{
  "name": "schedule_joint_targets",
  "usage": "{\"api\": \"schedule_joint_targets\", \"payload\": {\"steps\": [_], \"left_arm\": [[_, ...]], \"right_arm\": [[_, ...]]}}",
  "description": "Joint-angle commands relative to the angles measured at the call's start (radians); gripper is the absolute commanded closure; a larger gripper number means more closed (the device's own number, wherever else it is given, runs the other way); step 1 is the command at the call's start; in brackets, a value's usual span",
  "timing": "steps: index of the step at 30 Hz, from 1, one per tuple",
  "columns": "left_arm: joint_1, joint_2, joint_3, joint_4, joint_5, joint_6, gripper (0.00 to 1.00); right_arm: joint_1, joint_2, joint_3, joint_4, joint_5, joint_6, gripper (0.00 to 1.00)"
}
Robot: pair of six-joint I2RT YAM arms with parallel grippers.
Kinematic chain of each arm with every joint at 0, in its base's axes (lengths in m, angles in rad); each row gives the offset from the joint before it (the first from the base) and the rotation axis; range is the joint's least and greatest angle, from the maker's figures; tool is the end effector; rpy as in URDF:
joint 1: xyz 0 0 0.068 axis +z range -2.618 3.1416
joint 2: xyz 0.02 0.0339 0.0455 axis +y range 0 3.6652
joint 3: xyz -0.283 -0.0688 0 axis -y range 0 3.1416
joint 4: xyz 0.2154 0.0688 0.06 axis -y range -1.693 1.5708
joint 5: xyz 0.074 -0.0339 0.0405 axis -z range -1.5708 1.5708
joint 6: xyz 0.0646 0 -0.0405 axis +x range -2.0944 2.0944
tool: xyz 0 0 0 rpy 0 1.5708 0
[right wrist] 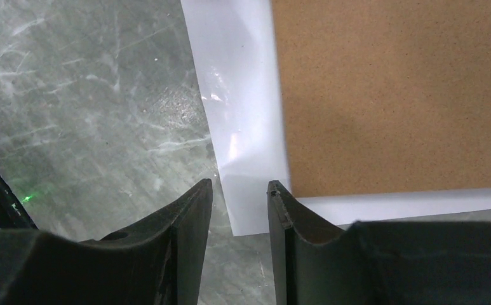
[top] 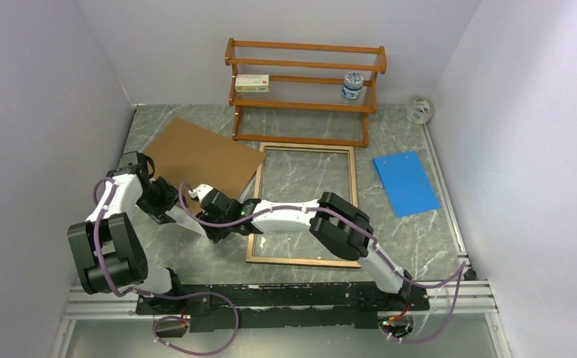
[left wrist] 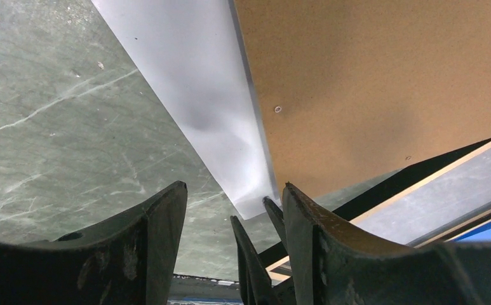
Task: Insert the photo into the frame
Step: Move the photo to the center of the board.
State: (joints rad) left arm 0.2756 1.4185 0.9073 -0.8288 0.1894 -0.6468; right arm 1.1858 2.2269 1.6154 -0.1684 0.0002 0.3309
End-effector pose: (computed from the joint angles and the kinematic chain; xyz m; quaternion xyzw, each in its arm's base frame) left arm 0.2205 0.0497 0.2064 -0.4303 0.8904 -0.1135 0.0953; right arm 0.1885 0.4652 0.1657 -0.3825 0.8398 0.2649 0.2797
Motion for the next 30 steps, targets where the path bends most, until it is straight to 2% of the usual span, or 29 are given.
{"api": "schedule_joint_targets", "payload": {"steps": [1, 5, 12, 21, 25, 30], "left_arm": [[0.005, 0.009, 0.007, 0.021, 0.036, 0.013, 0.38], [0.005, 0.013, 0.005, 0.033, 0.059, 0.016, 0.37], [0.006, 0.020, -0.009, 0.064, 0.118, 0.027, 0.33], [0.005, 0.007, -0.036, 0.044, 0.083, 0.017, 0.33], [0.005, -0.011, -0.058, 0.037, 0.070, 0.008, 0.34], [0.005, -0.041, -0.094, 0.042, 0.085, -0.010, 0.37]], "right_arm": [[0.012, 0.015, 0.017, -0.037, -0.018, -0.014, 0.58], [0.024, -0.004, -0.037, -0.055, -0.025, -0.016, 0.55], [0.050, -0.053, -0.178, -0.044, -0.122, -0.065, 0.51], [0.066, -0.122, -0.229, -0.069, -0.272, -0.134, 0.50], [0.037, -0.160, -0.213, -0.043, -0.243, -0.041, 0.50], [-0.055, -0.218, -0.197, -0.020, -0.208, 0.186, 0.43]]}}
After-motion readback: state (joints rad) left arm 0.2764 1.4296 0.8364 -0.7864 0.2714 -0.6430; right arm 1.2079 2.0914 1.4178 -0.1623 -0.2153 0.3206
